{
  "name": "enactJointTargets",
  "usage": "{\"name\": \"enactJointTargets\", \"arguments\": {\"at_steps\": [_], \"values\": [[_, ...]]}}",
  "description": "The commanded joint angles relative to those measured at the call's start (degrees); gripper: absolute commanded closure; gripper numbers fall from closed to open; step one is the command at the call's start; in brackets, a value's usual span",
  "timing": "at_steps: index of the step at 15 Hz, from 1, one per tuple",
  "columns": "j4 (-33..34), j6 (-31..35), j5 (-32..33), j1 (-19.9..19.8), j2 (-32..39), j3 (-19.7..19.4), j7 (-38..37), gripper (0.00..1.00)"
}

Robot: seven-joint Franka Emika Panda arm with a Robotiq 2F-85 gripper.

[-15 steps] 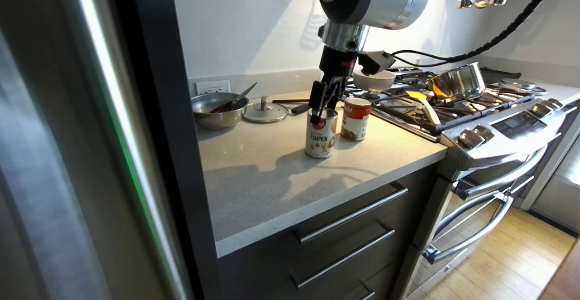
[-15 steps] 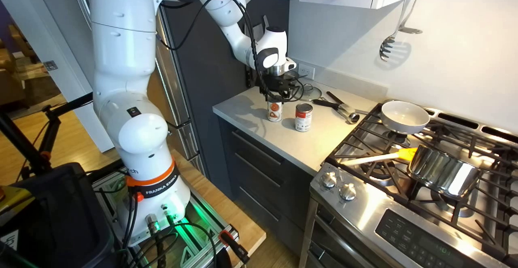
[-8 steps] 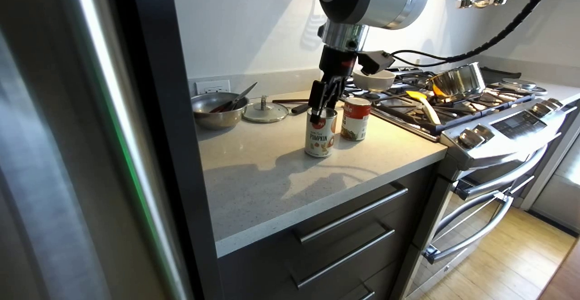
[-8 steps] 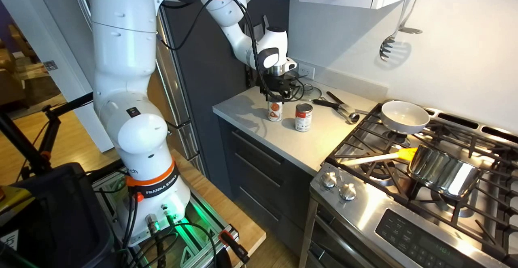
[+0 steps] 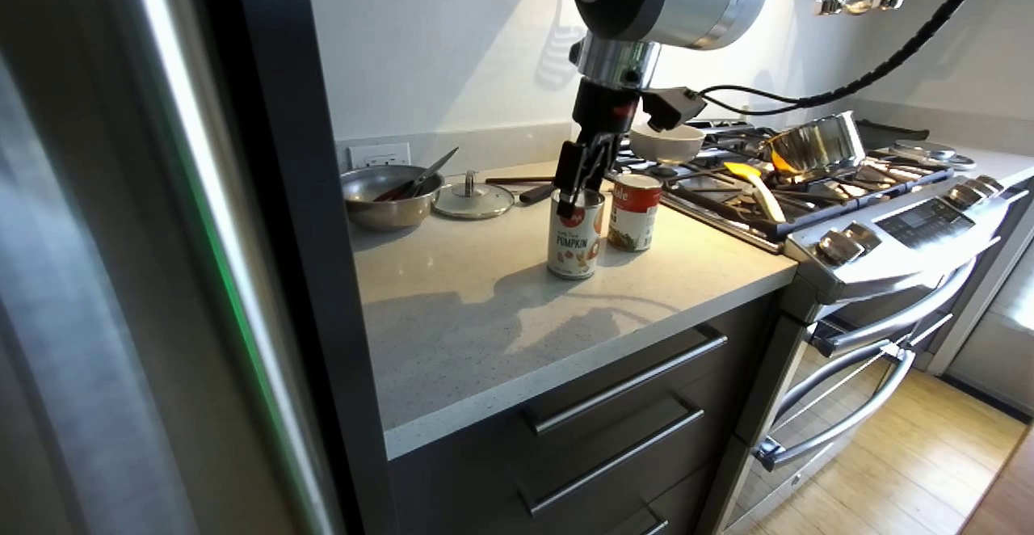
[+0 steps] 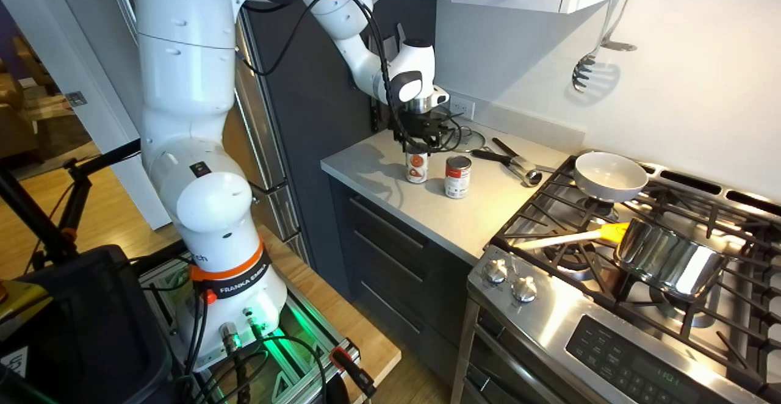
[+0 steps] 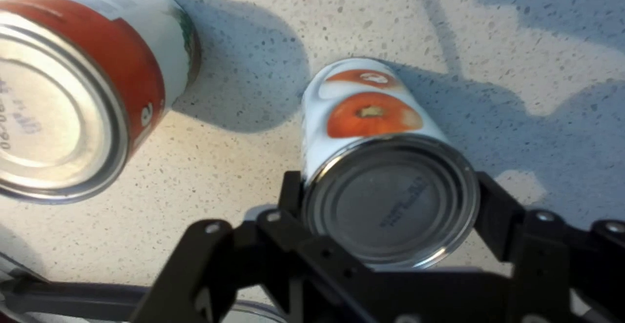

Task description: Pick up the can on the left and put it on the can to the right

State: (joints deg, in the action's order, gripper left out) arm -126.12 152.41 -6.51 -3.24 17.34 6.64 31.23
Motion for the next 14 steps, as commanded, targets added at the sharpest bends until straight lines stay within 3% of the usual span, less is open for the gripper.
{"name": "enactJointTargets", "arguments": {"at_steps": [1,9,14], "values": [[-2.14,-1.03,1.2,-1.37,-4.25,0.1,0.19,0.42],[-4.43,-3.85,-1.16,-2.65,-10.7,-0.34,1.38,0.42],[-5.8,-7.25,-0.84,-1.88,-16.12,-2.62,0.47,0.42]]}}
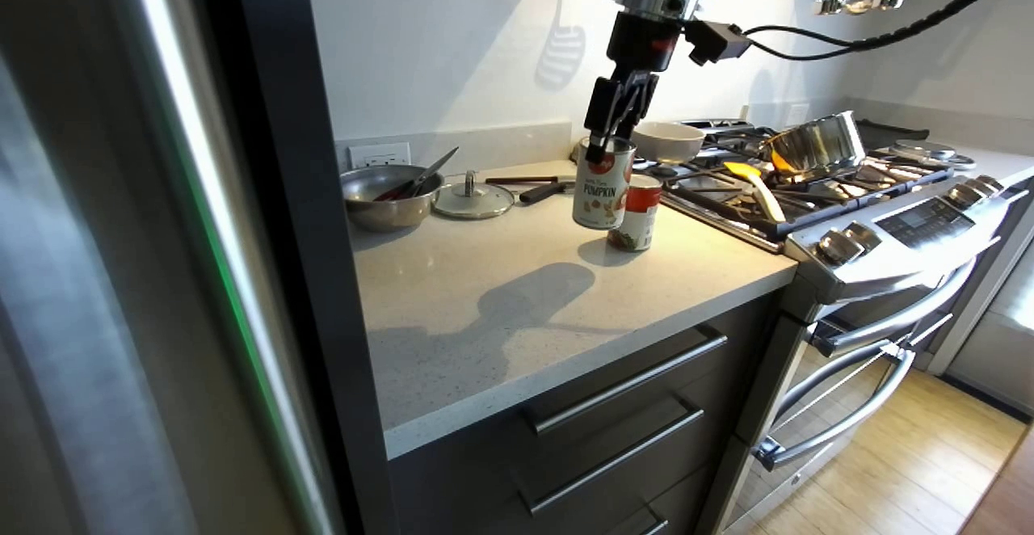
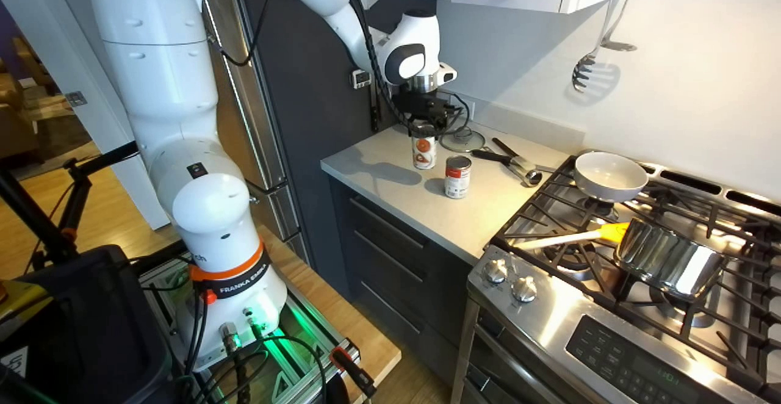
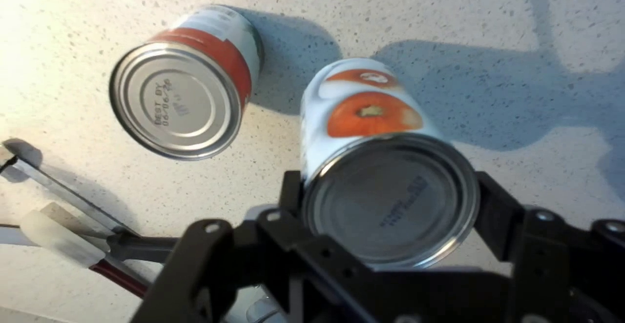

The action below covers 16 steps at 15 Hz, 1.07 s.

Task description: Pick up the can on the left and put it on the can to the right

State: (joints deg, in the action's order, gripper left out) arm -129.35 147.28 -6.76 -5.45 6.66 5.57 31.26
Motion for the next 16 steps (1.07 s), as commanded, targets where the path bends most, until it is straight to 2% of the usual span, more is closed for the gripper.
{"name": "enactJointTargets", "arguments": {"at_steps": [1,7,8,13,14,16], "values": [[-2.93,-2.55,-0.7,0.34,-6.8,-2.21,0.25,0.42],[-3.6,-4.18,-0.28,0.9,-11.7,-6.07,-0.69,0.42],[-1.86,-3.05,0.21,1.54,-8.53,-6.02,-0.37,0.17],[-2.66,-3.59,0.26,1.68,-9.8,-6.82,-0.48,0.17],[-2.27,-3.72,0.46,1.57,-9.36,-6.89,-1.22,0.42],[-1.07,-4.26,0.71,1.32,-8.52,-7.27,-1.79,0.42]]}}
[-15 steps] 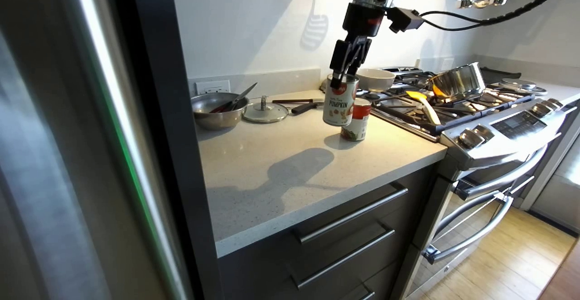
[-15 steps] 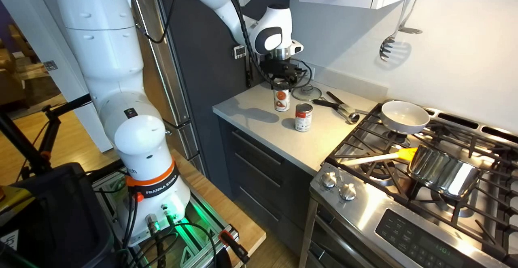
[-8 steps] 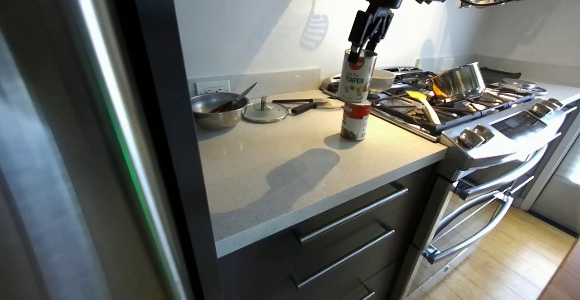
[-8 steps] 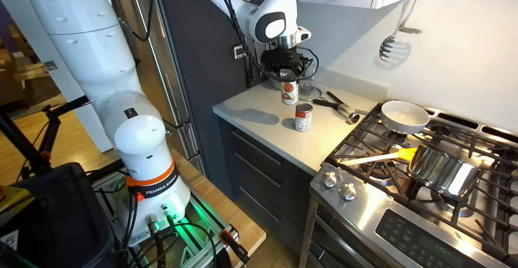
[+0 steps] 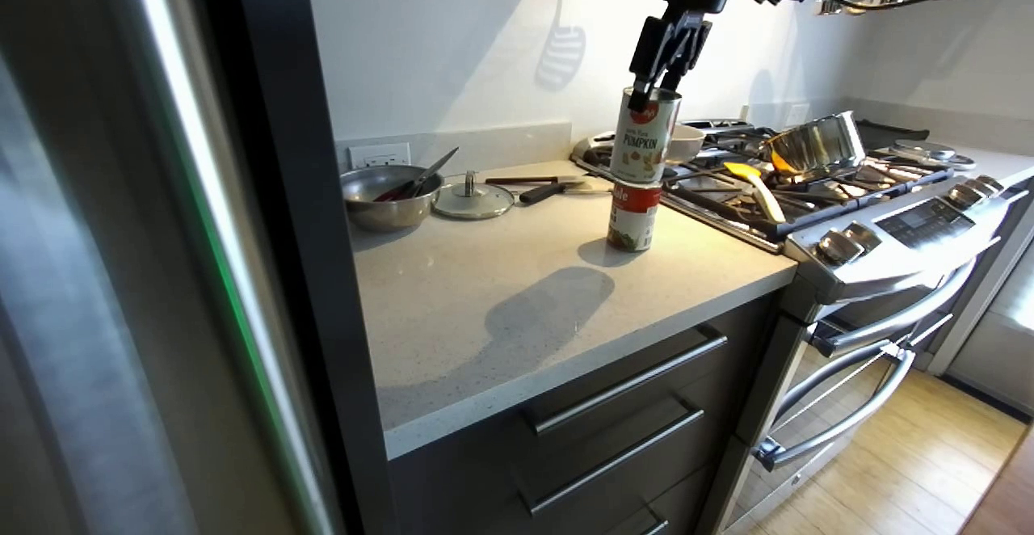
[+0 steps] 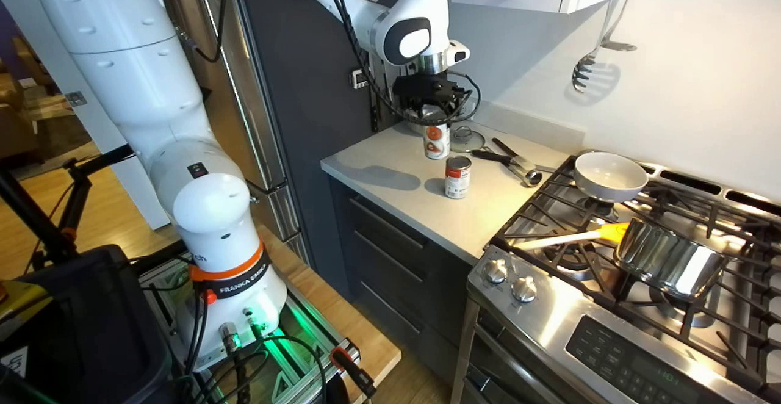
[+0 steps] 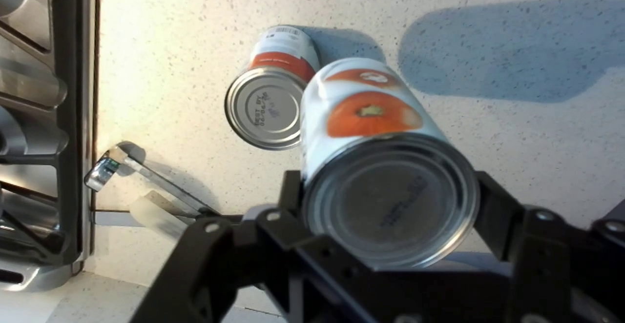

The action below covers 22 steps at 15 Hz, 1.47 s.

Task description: Pick up the can on the left and put it on the can to the right

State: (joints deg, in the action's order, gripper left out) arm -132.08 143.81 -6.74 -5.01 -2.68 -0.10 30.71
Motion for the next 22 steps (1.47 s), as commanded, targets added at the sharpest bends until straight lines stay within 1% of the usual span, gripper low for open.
{"name": "enactJointTargets", "arguments": {"at_steps": [1,2,7,12,22], "values": [[2.12,-1.21,0.65,0.77,1.1,-1.81,-1.24,0.42],[2.84,-1.78,1.8,0.43,1.57,-2.13,-2.25,0.42],[5.8,-2.85,2.92,-0.23,3.45,-3.55,-3.86,0.42],[8.63,-5.13,2.01,-0.65,6.15,-4.16,-4.12,0.42],[12.81,-5.91,-0.07,-1.58,10.13,-3.65,-3.46,0.42]]}}
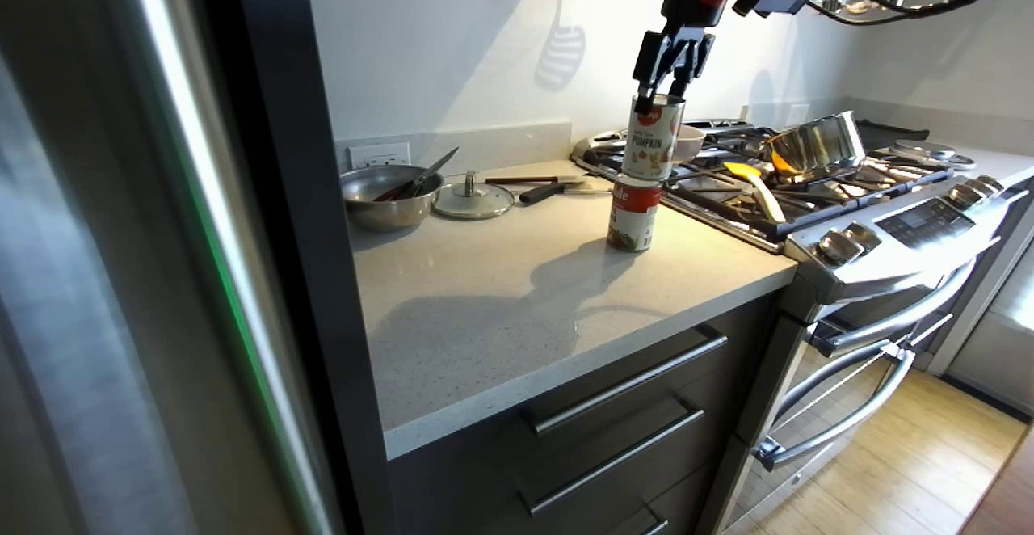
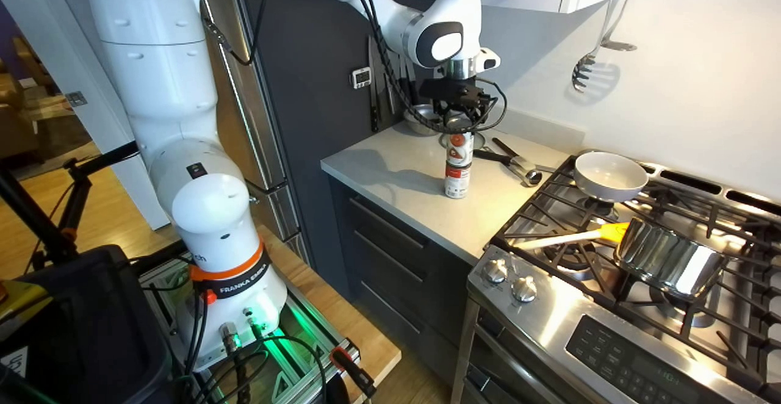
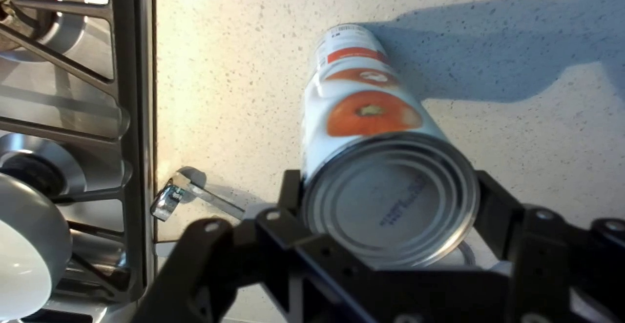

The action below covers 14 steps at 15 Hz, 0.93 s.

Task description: Pick up the can on the left and put it on the can to the right

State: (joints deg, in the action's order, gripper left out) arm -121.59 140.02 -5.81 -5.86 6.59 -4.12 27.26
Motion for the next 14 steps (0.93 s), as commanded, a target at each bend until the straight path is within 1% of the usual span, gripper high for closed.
{"name": "enactJointTargets", "arguments": {"at_steps": [1,14], "values": [[2.53,-2.17,-1.17,-0.78,1.14,0.45,0.04,0.42],[3.56,-2.98,-2.81,-1.16,2.39,0.8,0.13,0.42]]}}
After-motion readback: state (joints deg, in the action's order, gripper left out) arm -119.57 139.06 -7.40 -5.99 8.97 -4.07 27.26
